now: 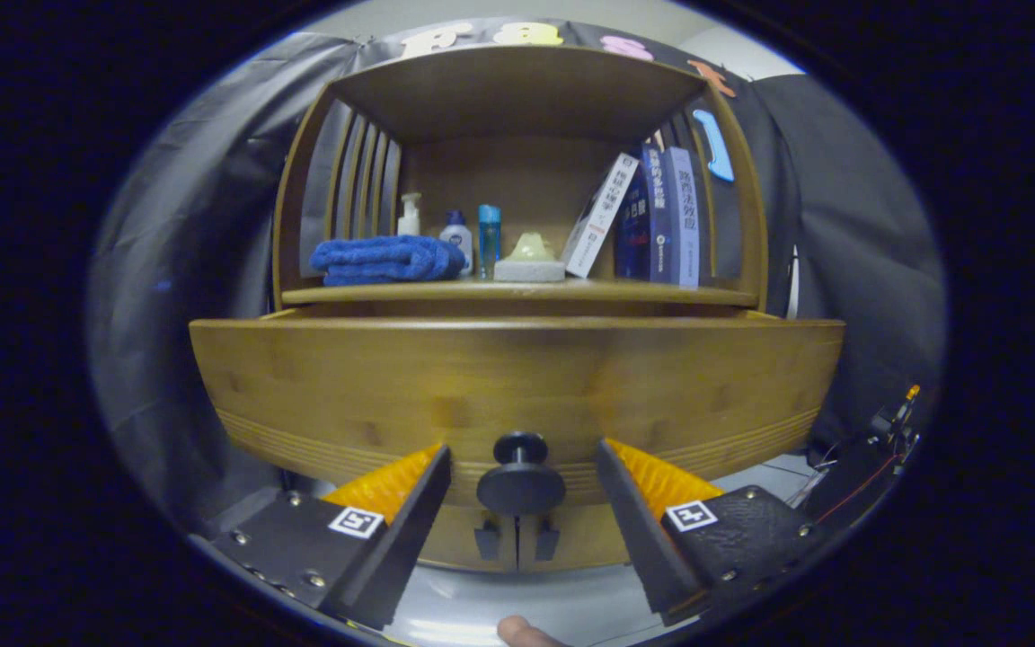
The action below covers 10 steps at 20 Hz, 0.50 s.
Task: Pull open the drawer, take out the items inside it, and place them on the countertop above the cabinet.
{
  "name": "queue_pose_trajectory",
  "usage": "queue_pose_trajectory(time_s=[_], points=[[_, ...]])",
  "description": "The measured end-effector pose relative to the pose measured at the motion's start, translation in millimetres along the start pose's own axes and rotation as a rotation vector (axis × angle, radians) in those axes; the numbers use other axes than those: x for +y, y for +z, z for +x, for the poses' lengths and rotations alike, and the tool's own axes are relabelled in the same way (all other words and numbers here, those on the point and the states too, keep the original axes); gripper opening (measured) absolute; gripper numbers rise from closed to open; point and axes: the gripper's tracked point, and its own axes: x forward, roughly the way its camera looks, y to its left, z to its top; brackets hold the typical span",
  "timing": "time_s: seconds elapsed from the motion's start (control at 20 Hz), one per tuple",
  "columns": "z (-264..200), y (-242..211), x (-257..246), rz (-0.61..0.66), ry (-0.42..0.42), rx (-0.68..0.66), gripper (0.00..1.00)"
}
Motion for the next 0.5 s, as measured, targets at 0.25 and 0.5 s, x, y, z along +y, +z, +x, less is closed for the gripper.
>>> queue_pose_trajectory(time_s=[0.25, 0.5], points=[[31, 6, 3, 0.004, -0.001, 0.04, 0.99], [66, 10, 6, -0.006, -0.009, 0.06, 0.99]])
